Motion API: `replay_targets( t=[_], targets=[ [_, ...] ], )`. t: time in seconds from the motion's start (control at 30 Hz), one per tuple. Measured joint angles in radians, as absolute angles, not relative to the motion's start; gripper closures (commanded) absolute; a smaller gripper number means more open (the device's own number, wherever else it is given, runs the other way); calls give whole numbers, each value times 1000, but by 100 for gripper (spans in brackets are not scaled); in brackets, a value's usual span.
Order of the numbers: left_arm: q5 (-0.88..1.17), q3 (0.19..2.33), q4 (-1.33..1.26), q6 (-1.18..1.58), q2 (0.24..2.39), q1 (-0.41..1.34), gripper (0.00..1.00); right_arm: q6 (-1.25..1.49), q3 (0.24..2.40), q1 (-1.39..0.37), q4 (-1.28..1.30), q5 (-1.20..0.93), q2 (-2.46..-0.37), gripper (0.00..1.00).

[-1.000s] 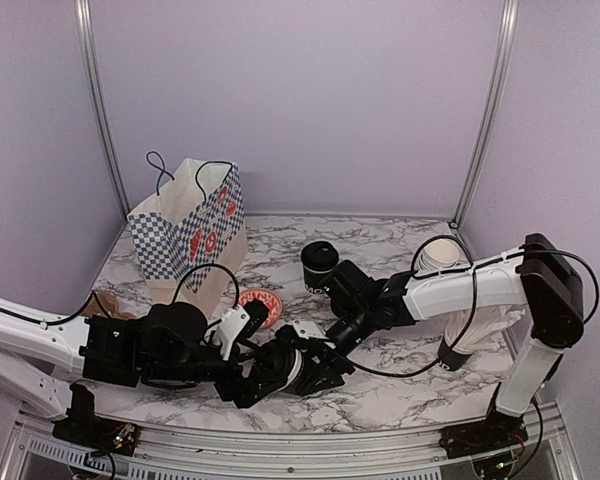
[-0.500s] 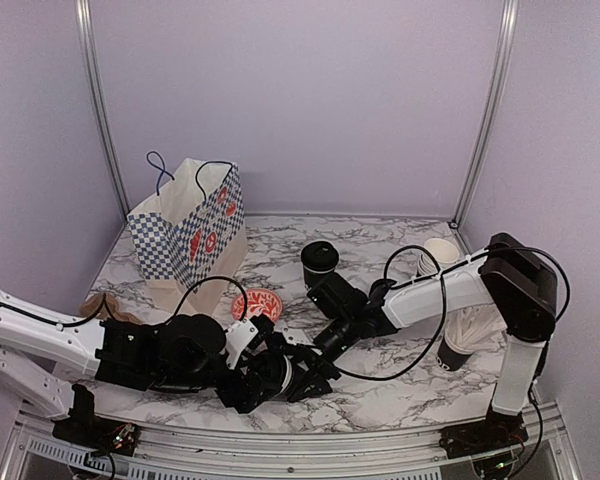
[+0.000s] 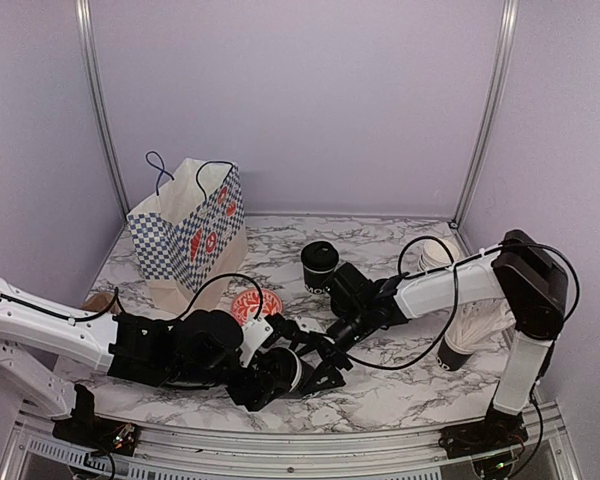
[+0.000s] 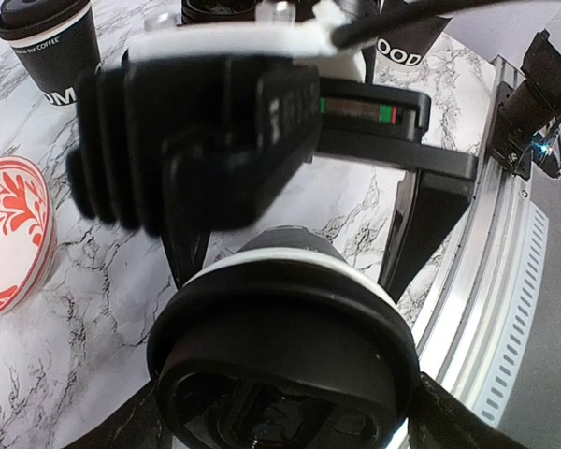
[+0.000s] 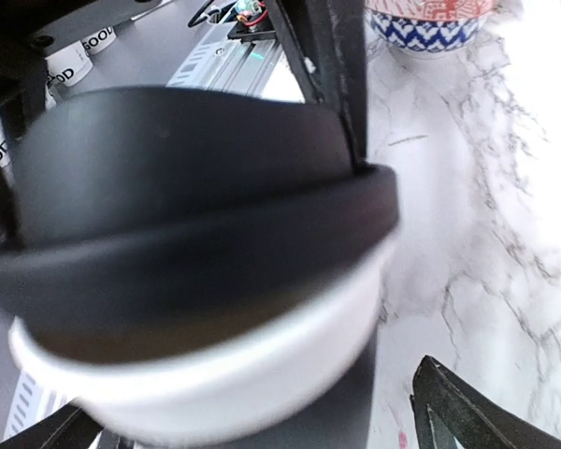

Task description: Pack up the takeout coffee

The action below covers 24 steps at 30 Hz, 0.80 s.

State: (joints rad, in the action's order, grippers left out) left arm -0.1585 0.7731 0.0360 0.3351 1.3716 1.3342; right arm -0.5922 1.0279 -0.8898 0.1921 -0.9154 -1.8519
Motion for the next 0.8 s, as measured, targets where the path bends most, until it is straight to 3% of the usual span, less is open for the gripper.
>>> replay_targets(
  t=[0.43,0.8],
  targets=[
    [-130,912,133,286,1469,1337,17,-623,1009,-790,427,-929,-1621,4],
    [-105,1075,271,250,1562,1337,20,-504,1013,-787,587,-913,-1619,30]
  ],
)
